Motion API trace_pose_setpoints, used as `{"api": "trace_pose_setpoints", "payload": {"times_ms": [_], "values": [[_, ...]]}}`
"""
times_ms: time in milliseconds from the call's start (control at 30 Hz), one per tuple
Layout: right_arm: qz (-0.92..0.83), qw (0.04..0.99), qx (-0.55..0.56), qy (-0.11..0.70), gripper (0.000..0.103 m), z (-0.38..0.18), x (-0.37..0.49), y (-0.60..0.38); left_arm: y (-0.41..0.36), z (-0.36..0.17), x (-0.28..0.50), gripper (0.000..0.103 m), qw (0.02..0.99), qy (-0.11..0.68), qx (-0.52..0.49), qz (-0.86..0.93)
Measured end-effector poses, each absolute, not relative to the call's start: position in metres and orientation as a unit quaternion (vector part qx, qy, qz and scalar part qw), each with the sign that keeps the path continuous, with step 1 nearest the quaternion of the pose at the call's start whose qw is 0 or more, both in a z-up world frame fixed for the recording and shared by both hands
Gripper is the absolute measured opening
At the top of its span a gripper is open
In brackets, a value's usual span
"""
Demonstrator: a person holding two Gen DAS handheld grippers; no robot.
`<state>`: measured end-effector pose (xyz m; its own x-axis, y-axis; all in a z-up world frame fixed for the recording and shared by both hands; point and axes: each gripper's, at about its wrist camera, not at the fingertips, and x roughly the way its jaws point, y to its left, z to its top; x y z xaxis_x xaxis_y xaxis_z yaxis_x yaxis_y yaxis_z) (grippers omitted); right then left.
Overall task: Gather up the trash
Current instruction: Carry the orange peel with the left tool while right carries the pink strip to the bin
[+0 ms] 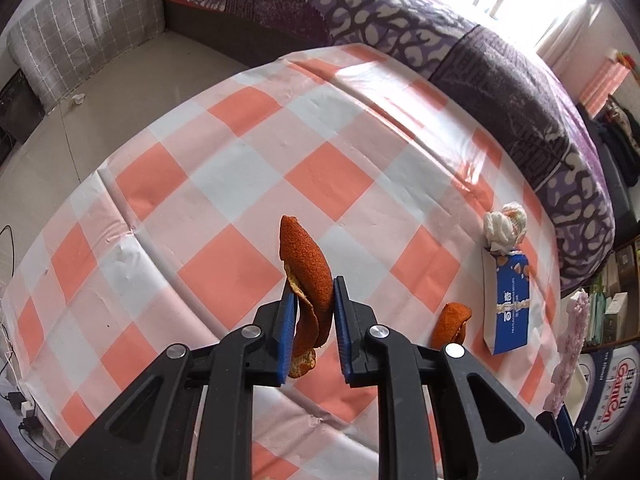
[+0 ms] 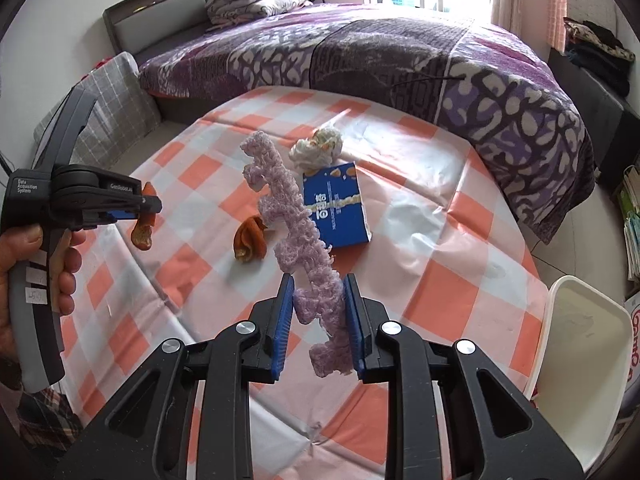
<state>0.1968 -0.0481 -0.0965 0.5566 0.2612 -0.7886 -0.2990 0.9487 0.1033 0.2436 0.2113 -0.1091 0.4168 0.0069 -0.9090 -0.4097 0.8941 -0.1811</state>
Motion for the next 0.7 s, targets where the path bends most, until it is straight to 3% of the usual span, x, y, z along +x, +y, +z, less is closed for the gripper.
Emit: {"api": "trace_pose_setpoints", "payload": {"times_ms": [700], "values": [[0.094,0.923,0.033,0.372,0.024,-0.065,0.196,-0.083,0.159,-0.034,0.215,0.018,0.903,0.385,-0.088,0.168]]}}
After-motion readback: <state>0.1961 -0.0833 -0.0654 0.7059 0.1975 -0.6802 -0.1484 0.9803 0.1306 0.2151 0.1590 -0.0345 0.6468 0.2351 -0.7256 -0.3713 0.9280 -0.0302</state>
